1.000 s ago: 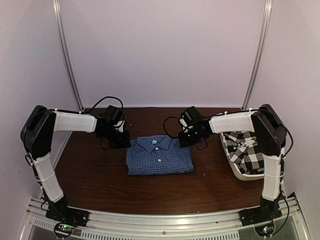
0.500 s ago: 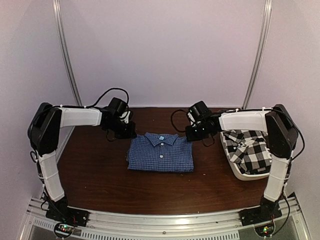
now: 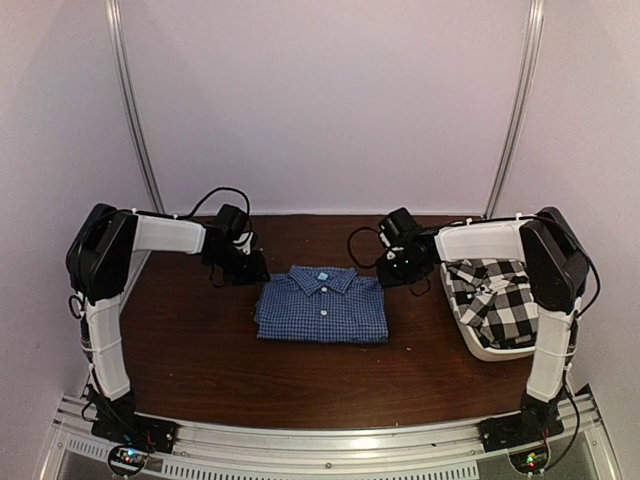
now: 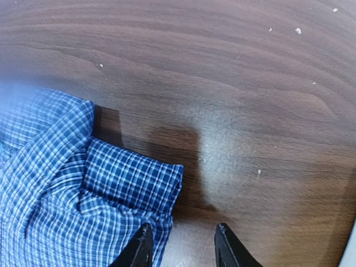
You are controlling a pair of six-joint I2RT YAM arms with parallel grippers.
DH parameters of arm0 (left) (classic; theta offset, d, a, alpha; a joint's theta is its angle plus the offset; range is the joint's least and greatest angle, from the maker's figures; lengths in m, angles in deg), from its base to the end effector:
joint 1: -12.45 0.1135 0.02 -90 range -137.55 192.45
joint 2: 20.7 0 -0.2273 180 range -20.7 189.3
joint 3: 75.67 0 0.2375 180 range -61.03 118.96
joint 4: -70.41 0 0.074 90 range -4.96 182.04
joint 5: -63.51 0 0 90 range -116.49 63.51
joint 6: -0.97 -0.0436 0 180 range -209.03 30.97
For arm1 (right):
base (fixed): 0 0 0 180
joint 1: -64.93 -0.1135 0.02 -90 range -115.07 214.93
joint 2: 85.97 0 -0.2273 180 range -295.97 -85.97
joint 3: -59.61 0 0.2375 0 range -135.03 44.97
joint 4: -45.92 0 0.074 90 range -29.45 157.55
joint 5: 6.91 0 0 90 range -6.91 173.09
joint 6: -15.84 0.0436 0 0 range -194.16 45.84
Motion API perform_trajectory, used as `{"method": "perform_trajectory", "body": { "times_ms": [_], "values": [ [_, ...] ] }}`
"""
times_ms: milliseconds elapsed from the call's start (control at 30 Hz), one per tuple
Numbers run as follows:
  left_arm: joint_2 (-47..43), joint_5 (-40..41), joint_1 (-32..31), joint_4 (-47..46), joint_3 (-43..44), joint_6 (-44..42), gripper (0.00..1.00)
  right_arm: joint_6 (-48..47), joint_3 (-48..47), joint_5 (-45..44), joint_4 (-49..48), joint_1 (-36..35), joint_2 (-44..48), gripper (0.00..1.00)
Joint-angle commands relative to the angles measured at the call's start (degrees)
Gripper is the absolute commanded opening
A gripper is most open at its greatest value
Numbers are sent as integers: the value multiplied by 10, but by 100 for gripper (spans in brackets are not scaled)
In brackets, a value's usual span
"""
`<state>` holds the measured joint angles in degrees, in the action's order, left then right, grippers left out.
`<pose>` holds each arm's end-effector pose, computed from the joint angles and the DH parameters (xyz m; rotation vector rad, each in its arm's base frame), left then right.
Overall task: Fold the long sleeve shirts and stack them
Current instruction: Adjust the square-folded shirt at the center of the board, then smooth out the square-folded shirt at the center of the board.
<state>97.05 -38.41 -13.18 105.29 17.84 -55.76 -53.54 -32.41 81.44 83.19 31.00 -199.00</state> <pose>0.3588 -0.1821 0.1170 -0.1025 2.7062 -0.6137 0.3263 0.2180 0.1375 -0.2930 2.6034 0.3076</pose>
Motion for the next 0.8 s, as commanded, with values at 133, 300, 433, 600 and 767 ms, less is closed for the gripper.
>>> {"method": "perform_trajectory", "body": {
  "times_ms": [133,300,433,600,767],
  "values": [
    [-120,-58,18,-12,-85,0,57,1,-15,-41,27,-71,72,48],
    [-149,-108,13,-33,-142,12,61,19,-13,0,-1,-102,42,50],
    [-149,-126,4,-39,-164,12,63,31,4,9,-10,-109,22,50],
    [-148,-120,-8,-40,-186,18,62,47,58,15,-36,-108,34,50],
    [-132,-111,-25,-41,-189,23,58,57,90,31,-53,-109,42,50]
  ]
}}
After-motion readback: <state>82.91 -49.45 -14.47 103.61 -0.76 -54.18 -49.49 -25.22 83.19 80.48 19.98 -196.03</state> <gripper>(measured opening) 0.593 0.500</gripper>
